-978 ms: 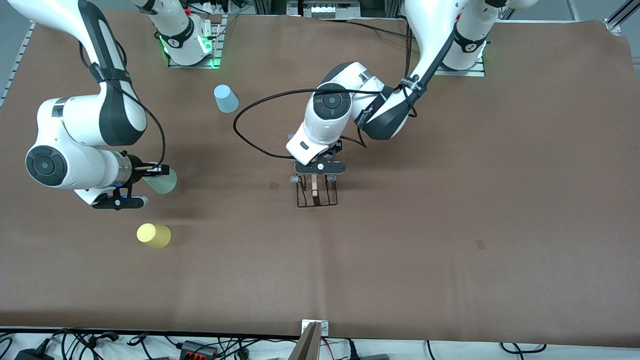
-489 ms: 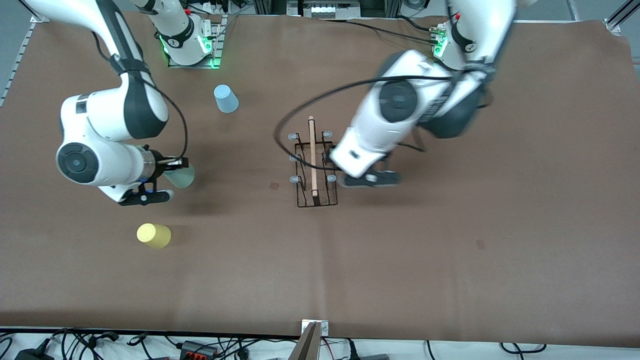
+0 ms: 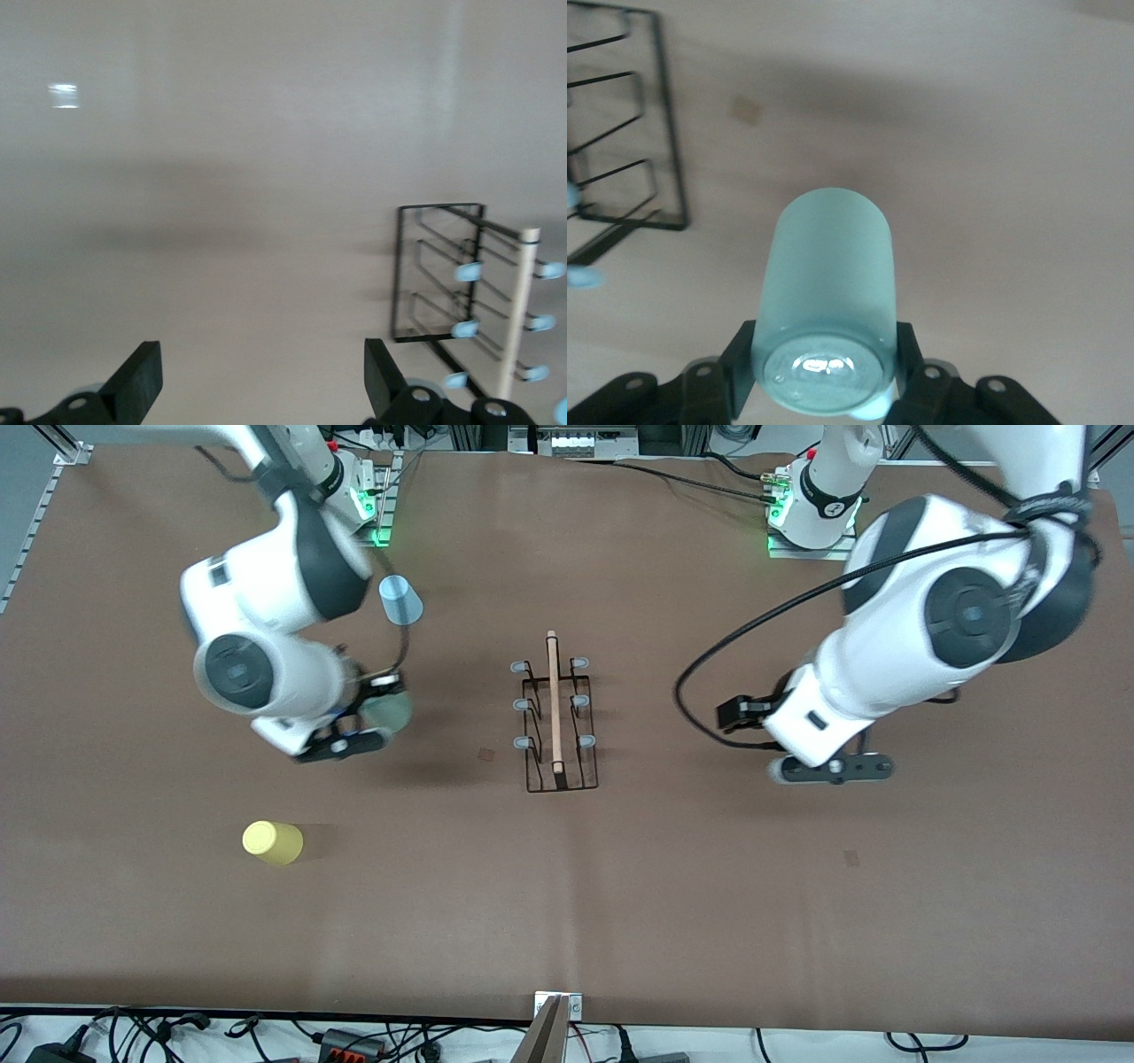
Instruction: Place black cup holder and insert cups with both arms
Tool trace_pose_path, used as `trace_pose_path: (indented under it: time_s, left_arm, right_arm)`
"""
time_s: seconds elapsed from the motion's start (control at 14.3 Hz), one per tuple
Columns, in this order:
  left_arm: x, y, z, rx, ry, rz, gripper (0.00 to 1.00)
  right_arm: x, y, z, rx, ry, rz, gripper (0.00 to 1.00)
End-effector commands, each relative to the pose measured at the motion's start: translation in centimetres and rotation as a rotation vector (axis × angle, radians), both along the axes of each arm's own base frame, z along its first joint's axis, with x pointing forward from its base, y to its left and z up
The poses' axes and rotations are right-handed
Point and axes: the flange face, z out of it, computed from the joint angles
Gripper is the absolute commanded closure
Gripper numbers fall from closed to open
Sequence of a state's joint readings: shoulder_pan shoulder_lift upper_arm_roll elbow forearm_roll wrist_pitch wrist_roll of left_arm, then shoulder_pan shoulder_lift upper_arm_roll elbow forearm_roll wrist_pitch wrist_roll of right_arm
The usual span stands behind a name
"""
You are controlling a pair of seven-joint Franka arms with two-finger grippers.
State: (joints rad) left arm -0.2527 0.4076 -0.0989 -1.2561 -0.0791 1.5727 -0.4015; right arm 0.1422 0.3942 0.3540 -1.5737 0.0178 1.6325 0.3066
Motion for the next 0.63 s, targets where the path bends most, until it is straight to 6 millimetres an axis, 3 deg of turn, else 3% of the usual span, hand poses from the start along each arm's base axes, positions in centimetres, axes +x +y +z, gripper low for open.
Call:
trace_pose_path:
  time_s: [0.0,0.07,0.21,0.42,0.56]
  left_arm:
    - [-2.2,1.7,4.0,0.114,-0.043,-0.092,0.00]
    - [-2.4,2.5,4.1,0.124,-0.019,-0.118,0.00]
    - [-1.7,5.9,4.1,0.107,0.005,-0.117,0.00]
    - [-0.9,10.1,4.7,0.087,-0.007,-0.164,0.00]
    - [-0.4,14.5,4.3,0.074,-0.016,-0.127,0.00]
  right_arm:
    - [-3.2,5.7,1.1,-0.005,0.004,-0.022,0.72]
    - [-4.1,7.5,1.1,-0.009,-0.004,-0.028,0.72]
    - [-5.1,10.2,0.4,-0.007,-0.019,-0.045,0.72]
    - [-7.1,14.2,-1.6,-0.007,-0.027,-0.064,0.72]
    - [-7.7,15.8,-3.0,-0.005,-0.030,-0.085,0.72]
